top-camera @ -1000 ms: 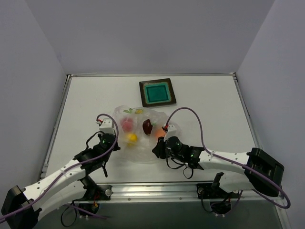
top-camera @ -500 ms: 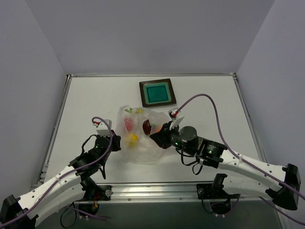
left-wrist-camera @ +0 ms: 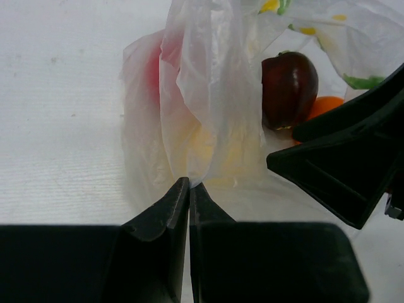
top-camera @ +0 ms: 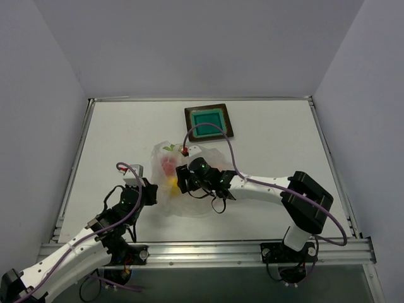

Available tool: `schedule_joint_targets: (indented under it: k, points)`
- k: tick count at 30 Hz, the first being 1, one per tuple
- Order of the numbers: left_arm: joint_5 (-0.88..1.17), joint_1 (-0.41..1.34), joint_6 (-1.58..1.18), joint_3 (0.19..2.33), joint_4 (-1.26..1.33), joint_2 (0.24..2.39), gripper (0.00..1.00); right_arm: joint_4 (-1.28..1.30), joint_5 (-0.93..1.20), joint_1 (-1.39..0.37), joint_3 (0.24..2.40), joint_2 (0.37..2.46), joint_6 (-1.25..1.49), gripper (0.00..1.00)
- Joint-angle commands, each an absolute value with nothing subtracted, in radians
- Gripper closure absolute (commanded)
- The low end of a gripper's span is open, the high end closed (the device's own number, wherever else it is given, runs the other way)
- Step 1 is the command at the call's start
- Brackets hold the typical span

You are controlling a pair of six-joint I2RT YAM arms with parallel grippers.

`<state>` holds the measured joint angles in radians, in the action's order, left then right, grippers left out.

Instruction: Take the fake fruits out of the plastic bag

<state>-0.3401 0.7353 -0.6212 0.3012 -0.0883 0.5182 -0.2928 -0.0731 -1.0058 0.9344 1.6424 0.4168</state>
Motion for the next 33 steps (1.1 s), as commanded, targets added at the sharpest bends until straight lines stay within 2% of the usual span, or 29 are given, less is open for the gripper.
schedule_joint_targets:
  k: [1,7,10,14,21,22,24,25,28,33]
  points:
    - [-0.345,0.735,-0.652,0.304,-0.120,0.491,0.98,-0.367,-0.023,-1.000,1.000,1.690,0.400,0.40]
    - [-0.330,0.736,-0.652,0.288,-0.150,0.453,0.98,-0.367,0.049,-1.009,1.054,1.784,0.396,0.16]
    - [-0.328,0.735,-0.653,0.287,-0.175,0.433,0.98,-0.357,0.077,-1.009,1.083,1.818,0.391,0.07]
    - [-0.333,0.735,-0.657,0.281,-0.205,0.400,0.98,-0.357,0.141,-1.011,1.117,1.853,0.390,0.02]
    - [-0.333,0.735,-0.666,0.288,-0.244,0.387,0.98,-0.370,0.147,-0.991,1.150,1.940,0.405,0.01]
    - [-0.330,0.735,-0.669,0.290,-0.250,0.390,0.97,-0.377,0.147,-0.988,1.154,1.956,0.410,0.04]
    - [-0.330,0.735,-0.672,0.293,-0.258,0.391,0.98,-0.405,0.124,-0.991,1.134,1.945,0.414,0.15]
    - [-0.330,0.735,-0.675,0.293,-0.264,0.391,0.98,-0.419,0.114,-0.992,1.120,1.910,0.420,0.28]
    - [-0.321,0.735,-0.677,0.295,-0.258,0.402,0.98,-0.416,0.060,-1.002,1.066,1.816,0.433,0.55]
    - [-0.314,0.735,-0.641,0.308,-0.204,0.483,0.98,-0.336,-0.008,-1.043,0.960,1.660,0.457,0.58]
